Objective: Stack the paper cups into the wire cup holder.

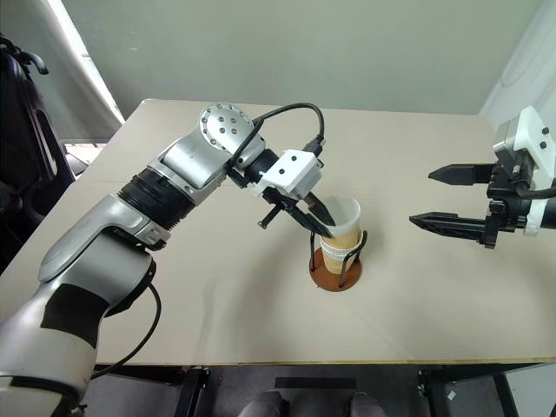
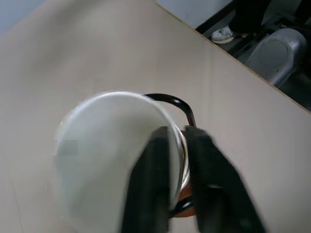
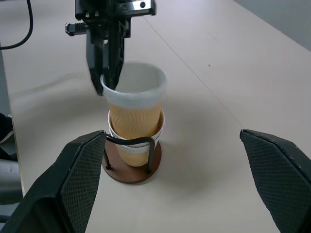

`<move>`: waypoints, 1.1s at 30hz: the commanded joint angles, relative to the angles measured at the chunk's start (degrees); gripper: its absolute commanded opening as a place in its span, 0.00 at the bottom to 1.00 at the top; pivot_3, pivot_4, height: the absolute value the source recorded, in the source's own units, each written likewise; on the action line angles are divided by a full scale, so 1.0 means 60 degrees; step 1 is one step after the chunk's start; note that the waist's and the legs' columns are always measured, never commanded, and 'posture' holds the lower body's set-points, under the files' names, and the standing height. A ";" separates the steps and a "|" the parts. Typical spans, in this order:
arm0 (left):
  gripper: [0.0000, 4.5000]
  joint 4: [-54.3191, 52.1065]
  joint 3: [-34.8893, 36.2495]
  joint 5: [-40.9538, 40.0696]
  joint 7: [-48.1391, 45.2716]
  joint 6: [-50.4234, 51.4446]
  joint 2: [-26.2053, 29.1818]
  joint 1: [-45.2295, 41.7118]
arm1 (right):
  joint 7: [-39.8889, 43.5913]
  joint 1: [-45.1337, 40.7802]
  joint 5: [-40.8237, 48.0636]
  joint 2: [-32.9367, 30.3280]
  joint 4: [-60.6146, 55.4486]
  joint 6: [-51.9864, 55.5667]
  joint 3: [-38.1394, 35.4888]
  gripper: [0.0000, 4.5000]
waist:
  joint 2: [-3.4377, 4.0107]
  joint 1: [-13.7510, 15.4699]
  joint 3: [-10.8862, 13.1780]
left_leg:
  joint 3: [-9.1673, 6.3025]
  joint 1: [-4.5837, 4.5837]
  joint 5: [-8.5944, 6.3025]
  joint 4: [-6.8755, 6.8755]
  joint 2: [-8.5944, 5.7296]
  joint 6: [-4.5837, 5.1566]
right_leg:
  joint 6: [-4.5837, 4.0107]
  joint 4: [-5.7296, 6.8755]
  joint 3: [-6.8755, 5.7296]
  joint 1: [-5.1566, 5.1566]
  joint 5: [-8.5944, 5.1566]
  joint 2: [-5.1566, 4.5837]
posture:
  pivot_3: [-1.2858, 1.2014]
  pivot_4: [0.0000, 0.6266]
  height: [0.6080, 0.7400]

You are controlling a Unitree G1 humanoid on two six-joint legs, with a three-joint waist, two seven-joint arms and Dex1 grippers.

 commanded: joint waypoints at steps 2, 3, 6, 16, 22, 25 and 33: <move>0.53 -0.0381 -0.0019 -0.0403 -0.0278 0.0217 0.0090 -0.0080 | 0.0016 0.0095 0.0057 -0.0228 -0.0123 -0.0033 -0.0260 1.00 | 0.0000 0.0007 0.0000 | 0.0000 -0.0002 0.0000 0.0002 0.0000 0.0000 | 0.0001 0.0000 -0.0001 0.0000 0.0000 0.0000 | 0.52 0.24 1.00; 0.61 -0.0386 -0.0002 -0.0416 -0.0278 0.0224 0.0092 -0.0075 | 0.0019 0.0118 0.0051 -0.0234 -0.0113 -0.0044 -0.0268 1.00 | 0.0000 0.0012 0.0000 | 0.0001 -0.0004 -0.0001 0.0005 -0.0001 0.0001 | 0.0002 0.0000 -0.0002 0.0000 0.0001 0.0000 | 0.52 0.24 1.00; 0.85 -0.0233 0.0375 -0.0432 -0.0278 0.0312 -0.0014 0.0017 | 0.0003 0.0137 -0.0015 -0.0206 -0.0062 -0.0138 -0.0207 1.00 | 0.0000 0.0013 0.0000 | 0.0002 -0.0004 -0.0002 0.0012 -0.0002 0.0004 | 0.0005 -0.0001 -0.0002 0.0000 0.0000 0.0000 | 0.52 0.24 1.00; 1.00 -0.1508 0.5294 -0.1523 0.2568 0.4499 0.0072 0.2328 | -0.0459 0.0654 -0.0339 0.0520 0.0116 -0.0608 0.0015 1.00 | 0.0007 -0.0018 -0.0004 | 0.0046 0.0007 -0.0005 0.0047 -0.0001 0.0009 | 0.0021 0.0019 -0.0020 -0.0001 -0.0004 0.0011 | 0.52 0.24 1.00; 1.00 -0.3436 0.7385 -0.2174 0.4474 0.6690 0.0671 0.4348 | -0.0996 0.0479 -0.0938 0.1166 0.0882 -0.1127 0.0420 1.00 | 0.0008 -0.0005 -0.0005 | 0.0049 0.0034 -0.0005 0.0054 0.0003 0.0009 | 0.0023 0.0031 -0.0013 0.0004 -0.0004 0.0037 | 0.52 0.24 1.00; 1.00 -0.4075 0.8251 -0.2410 0.5360 0.7351 0.0754 0.5015 | -0.1332 0.0491 -0.1330 0.1495 0.1232 -0.1337 0.0622 1.00 | 0.0008 0.0012 -0.0005 | 0.0045 0.0047 -0.0005 0.0056 0.0003 0.0009 | 0.0023 0.0035 -0.0012 0.0012 -0.0004 0.0039 | 0.52 0.24 1.00; 1.00 -0.5064 0.9170 -0.1476 0.7096 0.6762 0.0710 0.6469 | -0.1799 0.0648 -0.1646 0.2001 0.1303 -0.1168 0.0925 1.00 | 0.0008 0.0022 -0.0005 | 0.0047 0.0079 -0.0004 0.0048 0.0002 0.0009 | 0.0020 0.0032 -0.0005 0.0035 -0.0003 0.0040 | 0.52 0.24 1.00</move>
